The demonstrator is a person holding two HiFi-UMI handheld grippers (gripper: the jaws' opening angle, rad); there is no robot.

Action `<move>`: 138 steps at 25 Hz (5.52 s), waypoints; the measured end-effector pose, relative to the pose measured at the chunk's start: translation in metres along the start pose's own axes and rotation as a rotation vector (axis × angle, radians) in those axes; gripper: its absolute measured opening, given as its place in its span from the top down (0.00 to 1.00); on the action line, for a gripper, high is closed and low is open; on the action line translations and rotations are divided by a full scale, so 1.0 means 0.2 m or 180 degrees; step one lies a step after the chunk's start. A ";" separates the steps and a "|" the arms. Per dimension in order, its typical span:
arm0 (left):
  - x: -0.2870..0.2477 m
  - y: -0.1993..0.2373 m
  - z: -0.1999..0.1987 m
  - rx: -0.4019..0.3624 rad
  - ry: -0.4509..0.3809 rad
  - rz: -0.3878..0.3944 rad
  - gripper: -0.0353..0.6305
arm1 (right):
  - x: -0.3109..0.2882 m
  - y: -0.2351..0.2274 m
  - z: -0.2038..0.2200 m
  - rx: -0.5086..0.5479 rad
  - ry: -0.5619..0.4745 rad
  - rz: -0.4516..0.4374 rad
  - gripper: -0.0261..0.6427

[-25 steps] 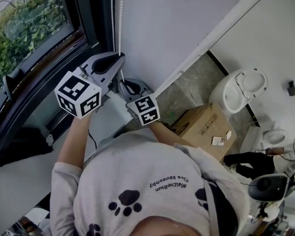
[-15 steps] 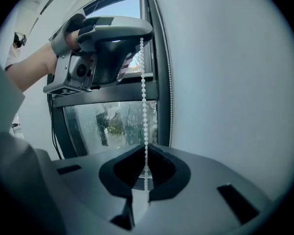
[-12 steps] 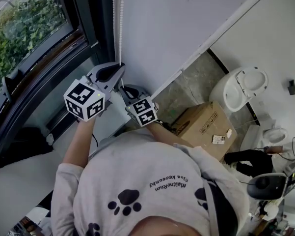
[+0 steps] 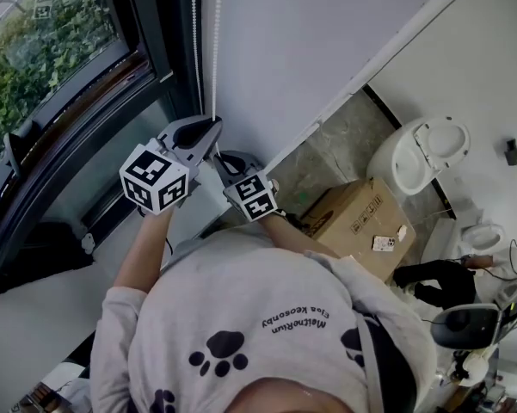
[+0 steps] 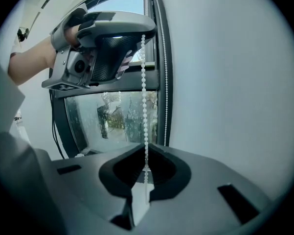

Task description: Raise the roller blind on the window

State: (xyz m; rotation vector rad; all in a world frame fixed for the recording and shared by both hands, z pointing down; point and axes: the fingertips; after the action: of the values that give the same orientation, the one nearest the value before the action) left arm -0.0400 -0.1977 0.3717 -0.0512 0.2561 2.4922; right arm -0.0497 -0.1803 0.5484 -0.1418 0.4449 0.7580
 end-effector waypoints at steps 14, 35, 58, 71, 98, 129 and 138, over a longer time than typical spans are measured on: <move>0.03 0.03 -0.01 -0.0008 -0.0144 0.0000 0.92 | 0.48 0.04 -0.67 0.0088 -0.0959 0.0041 0.83; 0.09 -0.03 0.01 0.0000 -0.0253 0.0101 0.92 | 0.75 -0.01 -1.74 0.0093 -0.1792 0.0120 0.84; 0.09 0.01 0.58 -0.0053 0.0222 -0.0276 0.92 | 0.54 0.00 -1.21 0.0187 -0.1464 0.0411 0.95; 0.09 0.01 0.89 0.0148 0.0476 -0.0381 0.92 | 0.43 0.00 -0.93 0.0121 -0.1214 0.0421 0.95; 0.31 -0.02 -0.04 -0.0366 -0.0641 -0.0968 0.80 | 0.61 -0.10 -0.91 0.0172 -0.1481 0.0993 0.77; 0.51 -0.28 -0.21 -0.0634 -0.0742 -0.1633 0.94 | 0.99 -0.09 -0.89 0.0077 -0.1744 0.1256 0.95; 0.50 -0.26 -0.21 -0.0645 -0.0716 -0.1644 0.94 | 0.97 -0.09 -0.89 0.0105 -0.1730 0.1268 0.95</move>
State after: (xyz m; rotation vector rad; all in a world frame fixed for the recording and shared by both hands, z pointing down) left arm -0.0896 -0.1069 0.3110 0.0716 -0.0974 1.9784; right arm 0.0261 -0.1208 0.3024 0.1896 -0.0386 1.1361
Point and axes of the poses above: the fingertips, and each gripper's own axes: x backward along the fingers, y to its left, z out of its underside, and after that the axes turned 5 degrees about z, right-handed
